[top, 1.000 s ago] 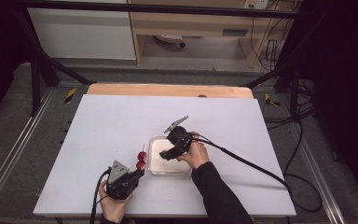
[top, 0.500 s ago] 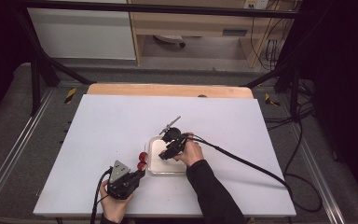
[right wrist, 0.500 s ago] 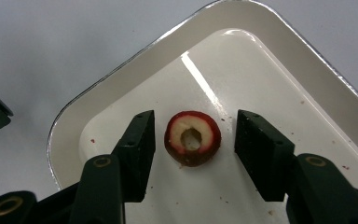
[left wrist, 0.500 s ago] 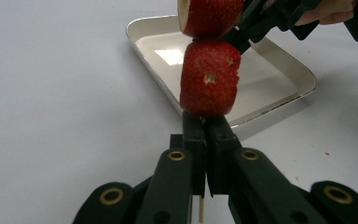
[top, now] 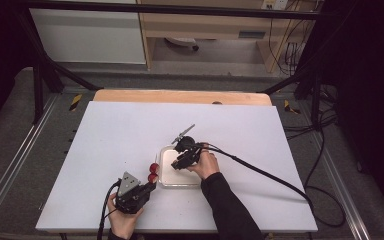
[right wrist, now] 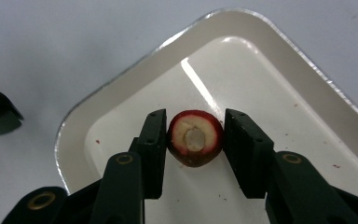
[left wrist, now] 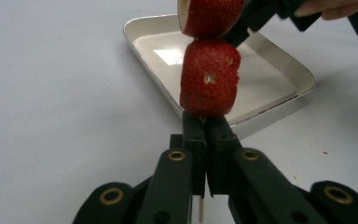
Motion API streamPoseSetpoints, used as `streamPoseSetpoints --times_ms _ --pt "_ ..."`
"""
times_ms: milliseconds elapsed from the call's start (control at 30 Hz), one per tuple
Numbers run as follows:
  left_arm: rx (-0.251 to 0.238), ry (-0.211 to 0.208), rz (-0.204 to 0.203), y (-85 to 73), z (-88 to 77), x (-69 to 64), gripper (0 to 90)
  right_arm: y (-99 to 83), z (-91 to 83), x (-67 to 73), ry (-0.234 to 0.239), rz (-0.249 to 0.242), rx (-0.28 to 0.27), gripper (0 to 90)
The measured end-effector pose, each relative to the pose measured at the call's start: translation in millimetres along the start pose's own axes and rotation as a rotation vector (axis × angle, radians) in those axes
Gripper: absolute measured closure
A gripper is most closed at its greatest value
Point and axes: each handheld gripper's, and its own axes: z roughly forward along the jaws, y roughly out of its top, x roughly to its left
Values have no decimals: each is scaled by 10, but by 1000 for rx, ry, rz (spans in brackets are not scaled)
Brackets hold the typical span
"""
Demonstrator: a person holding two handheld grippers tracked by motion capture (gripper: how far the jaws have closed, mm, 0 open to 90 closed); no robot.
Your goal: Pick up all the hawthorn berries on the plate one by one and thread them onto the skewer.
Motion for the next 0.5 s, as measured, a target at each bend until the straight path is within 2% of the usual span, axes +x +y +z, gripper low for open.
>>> streamPoseSetpoints --times_ms 133,200,500 --pt "-10 -13 -5 9 -10 -33 879 7 -235 29 14 43 -126 608" --pt "-16 -21 -6 20 -11 -61 879 -10 -360 41 31 74 -212 608" --pt "-35 -80 10 97 36 -283 880 -260 -809 76 151 229 -572 609"
